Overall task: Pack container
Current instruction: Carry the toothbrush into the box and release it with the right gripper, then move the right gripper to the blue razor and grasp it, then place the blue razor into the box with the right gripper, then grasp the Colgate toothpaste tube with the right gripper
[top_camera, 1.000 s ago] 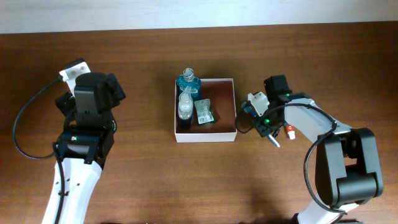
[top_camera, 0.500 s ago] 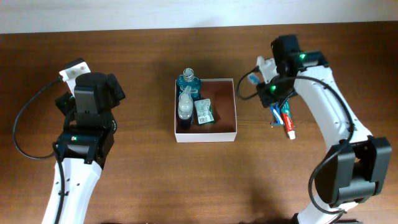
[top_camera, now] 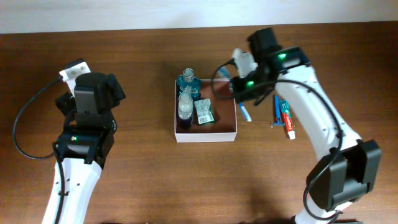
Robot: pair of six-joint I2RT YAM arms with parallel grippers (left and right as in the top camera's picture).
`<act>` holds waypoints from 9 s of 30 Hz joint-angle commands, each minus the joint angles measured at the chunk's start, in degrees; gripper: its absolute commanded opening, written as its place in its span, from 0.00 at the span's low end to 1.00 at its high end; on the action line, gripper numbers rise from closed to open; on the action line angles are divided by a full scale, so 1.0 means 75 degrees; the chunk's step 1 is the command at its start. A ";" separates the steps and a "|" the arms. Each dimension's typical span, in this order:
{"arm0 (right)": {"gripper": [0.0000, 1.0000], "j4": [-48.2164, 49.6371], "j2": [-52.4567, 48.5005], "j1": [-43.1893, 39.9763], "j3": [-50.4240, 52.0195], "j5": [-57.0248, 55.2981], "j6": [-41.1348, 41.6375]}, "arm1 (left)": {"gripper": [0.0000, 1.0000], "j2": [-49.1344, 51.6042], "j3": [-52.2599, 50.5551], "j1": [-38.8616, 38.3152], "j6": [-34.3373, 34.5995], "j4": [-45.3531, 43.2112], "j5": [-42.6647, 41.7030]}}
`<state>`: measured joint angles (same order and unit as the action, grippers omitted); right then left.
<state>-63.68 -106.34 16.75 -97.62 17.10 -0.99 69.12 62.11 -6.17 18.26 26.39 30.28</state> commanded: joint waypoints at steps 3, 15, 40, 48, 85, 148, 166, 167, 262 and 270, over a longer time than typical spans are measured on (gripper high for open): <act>0.04 0.0251 0.0006 0.0886 -0.0108 -0.0676 0.0775 | 0.99 0.0041 0.0052 0.0029 0.0108 -0.0017 0.0082; 0.04 0.0615 -0.0082 0.1431 0.0082 -0.1530 0.1498 | 0.99 0.0041 0.0052 0.0029 0.0108 -0.0017 0.0079; 0.04 0.0973 -0.1186 0.1571 0.0146 -0.1574 0.1795 | 0.99 0.0041 0.0052 0.0032 0.0108 -0.0017 0.0082; 0.04 0.0565 -0.1186 0.1571 0.0146 -0.1728 0.1571 | 0.99 0.0041 0.0052 0.0029 0.0108 -0.0017 0.0079; 0.99 0.0635 -0.0044 -0.1848 0.1244 -0.2600 0.0769 | 0.99 0.0041 0.0052 0.0029 0.0108 -0.0017 0.0079; 0.04 0.2777 0.0930 -0.1597 0.3153 -0.0915 0.0548 | 0.99 0.0041 0.0052 0.0029 0.0105 -0.0017 0.0079; 0.05 0.3357 0.1740 0.1279 0.2888 -0.1897 0.1460 | 0.99 0.0041 0.0052 0.0029 0.0105 -0.0017 0.0079; 0.09 0.3416 0.1652 0.1332 0.2888 -0.1950 0.1460 | 0.99 0.0041 0.0052 0.0029 0.0108 -0.0017 0.0082; 0.11 0.2801 0.0254 -0.3171 0.4004 -0.0152 -0.1008 | 0.99 0.0041 0.0052 0.0029 0.0108 -0.0017 0.0079; 0.09 0.2486 0.0950 -0.3156 0.3381 0.0898 -0.0851 | 0.99 0.0041 0.0052 0.0029 0.0105 -0.0017 0.0082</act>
<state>-44.51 -104.77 -7.09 -68.90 18.61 -8.84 69.12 62.11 -6.17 18.26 26.37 30.28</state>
